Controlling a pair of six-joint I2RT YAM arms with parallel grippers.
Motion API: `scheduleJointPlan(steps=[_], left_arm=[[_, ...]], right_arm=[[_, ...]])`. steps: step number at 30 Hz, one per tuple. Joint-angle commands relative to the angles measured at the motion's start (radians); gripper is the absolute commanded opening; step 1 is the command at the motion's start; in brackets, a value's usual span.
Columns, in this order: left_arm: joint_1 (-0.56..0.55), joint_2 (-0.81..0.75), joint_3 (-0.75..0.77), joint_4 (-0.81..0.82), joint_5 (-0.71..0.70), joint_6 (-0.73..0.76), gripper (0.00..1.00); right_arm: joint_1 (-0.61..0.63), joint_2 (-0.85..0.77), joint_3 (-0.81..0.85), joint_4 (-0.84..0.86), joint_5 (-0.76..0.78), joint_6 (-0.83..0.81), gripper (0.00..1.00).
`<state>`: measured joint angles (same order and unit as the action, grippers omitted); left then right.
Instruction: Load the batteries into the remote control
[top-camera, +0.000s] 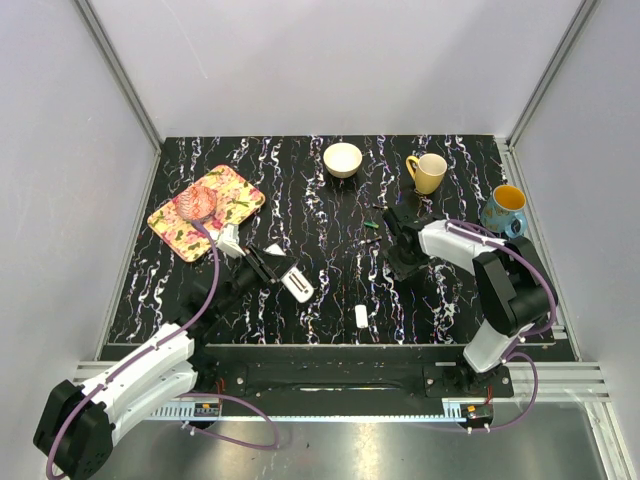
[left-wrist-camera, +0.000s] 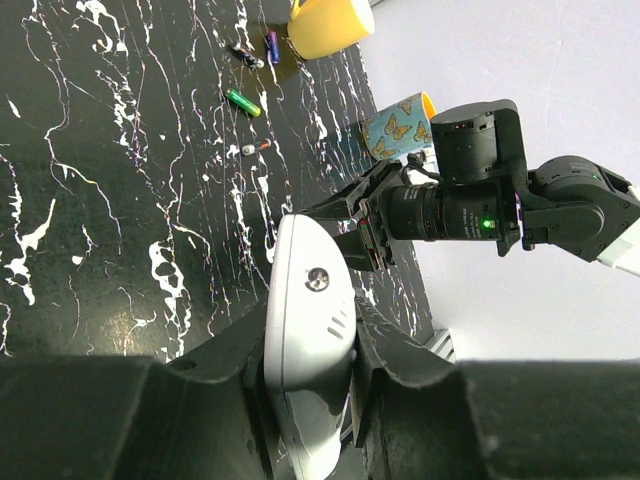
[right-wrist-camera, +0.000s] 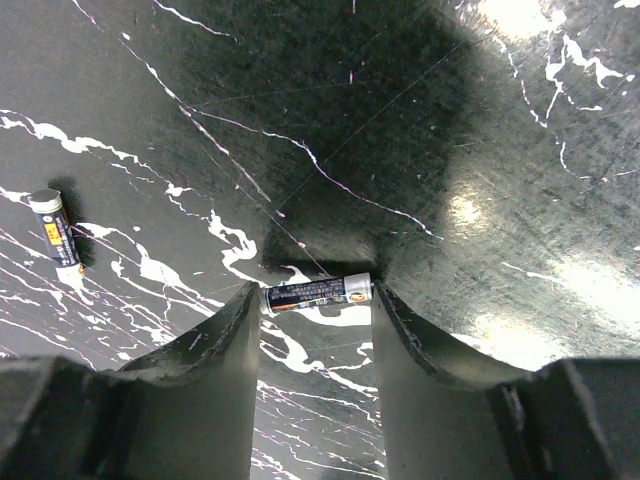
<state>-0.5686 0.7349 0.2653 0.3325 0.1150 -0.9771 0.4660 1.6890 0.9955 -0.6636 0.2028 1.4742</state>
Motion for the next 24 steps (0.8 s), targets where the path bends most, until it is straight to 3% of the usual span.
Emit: scheduleJointPlan(steps=[1, 9, 10, 15, 17, 22, 24], left_arm=[[-0.002, -0.009, 0.022, 0.036, -0.015, -0.002, 0.0], [-0.002, 0.001, 0.031, 0.028, -0.002, 0.002, 0.0], [-0.002, 0.004, 0.032, 0.03, -0.002, 0.002, 0.0], [-0.002, 0.004, 0.037, 0.031, 0.005, 0.002, 0.0], [-0.004, 0.006, 0.037, 0.031, 0.005, 0.002, 0.0], [-0.005, 0.006, 0.043, 0.027, 0.011, 0.002, 0.0], [-0.007, -0.005, 0.045, 0.013, 0.009, 0.006, 0.0]], right_arm=[[0.01, 0.023, 0.025, -0.036, 0.035, -0.005, 0.16], [0.01, -0.034, 0.041, -0.062, 0.015, -0.083, 0.41], [0.01, -0.044, 0.046, -0.068, 0.012, -0.104, 0.48], [0.011, -0.08, 0.063, -0.094, 0.012, -0.15, 0.59], [0.011, -0.089, 0.069, -0.091, 0.009, -0.169, 0.73], [0.014, -0.097, 0.106, -0.1, 0.007, -0.264, 0.75], [0.036, -0.106, 0.144, -0.085, 0.058, -0.457, 0.72]])
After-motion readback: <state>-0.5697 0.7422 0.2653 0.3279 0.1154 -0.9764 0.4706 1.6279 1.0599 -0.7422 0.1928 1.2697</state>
